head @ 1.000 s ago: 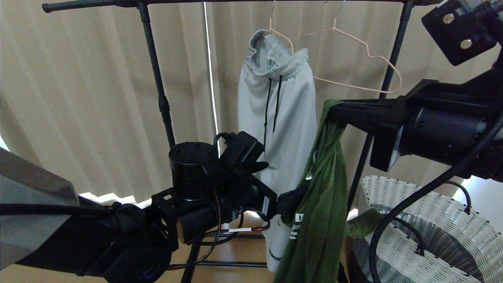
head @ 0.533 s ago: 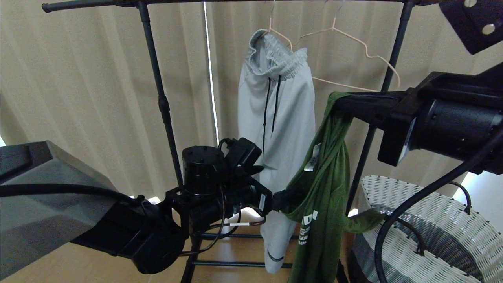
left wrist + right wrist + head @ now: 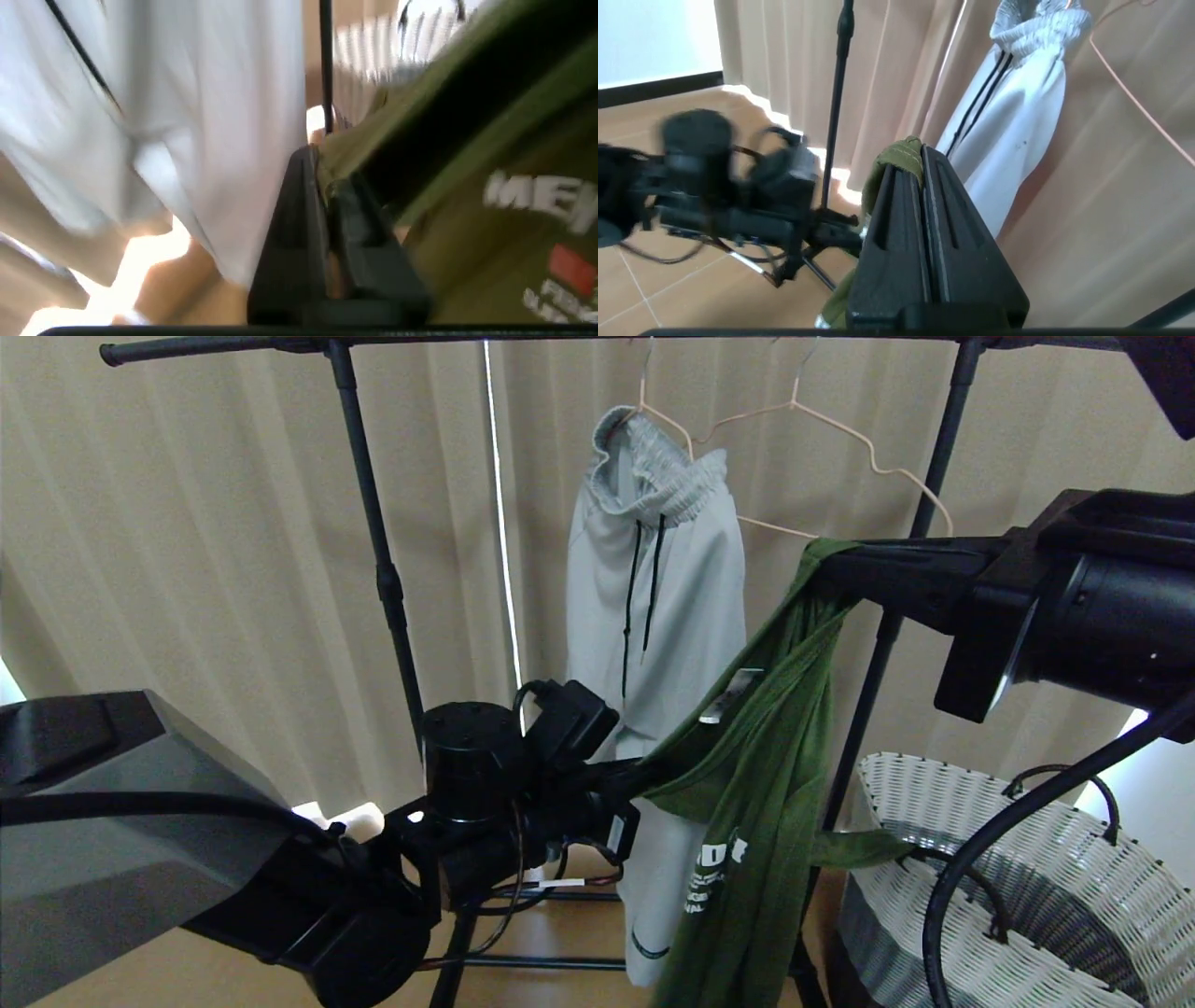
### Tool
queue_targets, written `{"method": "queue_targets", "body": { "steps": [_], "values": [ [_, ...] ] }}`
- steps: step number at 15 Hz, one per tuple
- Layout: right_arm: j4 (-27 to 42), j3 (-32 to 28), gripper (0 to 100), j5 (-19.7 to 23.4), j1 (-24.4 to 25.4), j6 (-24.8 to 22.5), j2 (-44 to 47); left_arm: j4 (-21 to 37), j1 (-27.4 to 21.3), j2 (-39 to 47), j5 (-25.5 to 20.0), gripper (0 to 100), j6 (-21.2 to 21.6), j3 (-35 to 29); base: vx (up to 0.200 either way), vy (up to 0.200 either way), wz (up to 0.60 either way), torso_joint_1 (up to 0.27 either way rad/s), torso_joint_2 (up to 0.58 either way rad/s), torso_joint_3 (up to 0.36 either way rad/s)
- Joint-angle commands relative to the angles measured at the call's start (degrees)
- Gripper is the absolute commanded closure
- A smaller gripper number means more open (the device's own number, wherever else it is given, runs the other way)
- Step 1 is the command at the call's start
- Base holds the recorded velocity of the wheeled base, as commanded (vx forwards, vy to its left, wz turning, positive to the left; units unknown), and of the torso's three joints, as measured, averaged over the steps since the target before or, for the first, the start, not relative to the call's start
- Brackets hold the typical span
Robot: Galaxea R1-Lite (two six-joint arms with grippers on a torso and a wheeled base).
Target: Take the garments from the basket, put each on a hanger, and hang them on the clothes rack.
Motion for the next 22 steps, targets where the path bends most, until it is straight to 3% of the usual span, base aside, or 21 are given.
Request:
{"method": "queue_targets", "body": {
  "steps": [1, 3, 5, 6, 7, 8, 9, 11, 12, 13, 17, 22],
  "values": [
    [-0.03, 0.07, 100, 0.01, -0.18, -0.04, -0.01, -2.95, 0.57, -1.87, 0.12, 100, 1.90, 3.70, 0.000, 0.000, 0.00, 0.000, 0.00, 0.000],
    [-0.03, 0.07, 100, -0.08, -1.32, -0.04, 0.69, 1.10, 4.52, -10.40, 0.03, 100, 2.34, 7.13, 0.000, 0.000, 0.00, 0.000, 0.00, 0.000],
    [-0.65, -0.01, 100, -0.25, -3.70, -0.21, 2.01, 12.08, 8.04, -20.59, 0.03, 100, 2.34, 5.81, 0.000, 0.000, 0.00, 0.000, 0.00, 0.000],
    [-0.65, -0.01, 100, -0.25, -3.70, -0.21, 2.01, 12.08, 8.04, -20.59, 0.03, 100, 2.34, 5.81, 0.000, 0.000, 0.00, 0.000, 0.00, 0.000],
    [-0.65, -0.63, 100, -0.16, -5.54, -0.21, 2.10, 26.85, 10.50, -29.99, 0.03, 100, 2.34, 0.54, 0.000, 0.000, 0.00, 0.000, 0.00, 0.000],
    [-0.73, -0.63, 100, -0.25, -6.51, -0.30, 2.01, 31.07, 10.94, -32.19, 0.12, 100, 2.34, -1.48, 0.000, 0.000, 0.00, 0.000, 0.00, 0.000],
    [-0.91, -0.72, 100, -0.25, -8.44, -0.39, 1.84, 40.47, 11.38, -36.23, 0.30, 100, 2.25, -6.58, 0.000, 0.000, 0.00, 0.000, 0.00, 0.000],
    [-0.91, -0.89, 100, -0.25, -10.46, -0.48, 1.66, 50.75, 11.47, -38.87, 2.14, 100, 2.16, -12.38, 0.000, 0.000, 0.00, 0.000, 0.00, 0.000],
    [-1.09, -1.25, 100, -0.25, -11.70, -0.48, 1.75, 58.22, 11.38, -39.57, 5.92, 100, 2.07, -17.13, 0.000, 0.000, 0.00, 0.000, 0.00, 0.000],
    [-1.09, -1.68, 100, -0.16, -12.75, -0.39, 1.84, 61.56, 11.20, -39.49, 8.82, 100, 1.99, -20.20, 0.000, 0.000, 0.00, 0.000, 0.00, 0.000],
    [-1.00, -5.90, 100, -0.08, -16.00, -0.30, 2.36, 63.06, 9.97, -36.32, 13.39, 100, 2.07, -31.80, 0.000, 0.000, 0.00, 0.000, 0.00, 0.000],
    [-1.00, -7.13, 100, -0.08, -16.09, -0.04, 2.54, 62.62, 6.28, -36.32, 14.71, 100, 1.99, -30.84, 0.000, 0.000, 0.00, 0.000, 0.00, 0.000]
  ]
}}
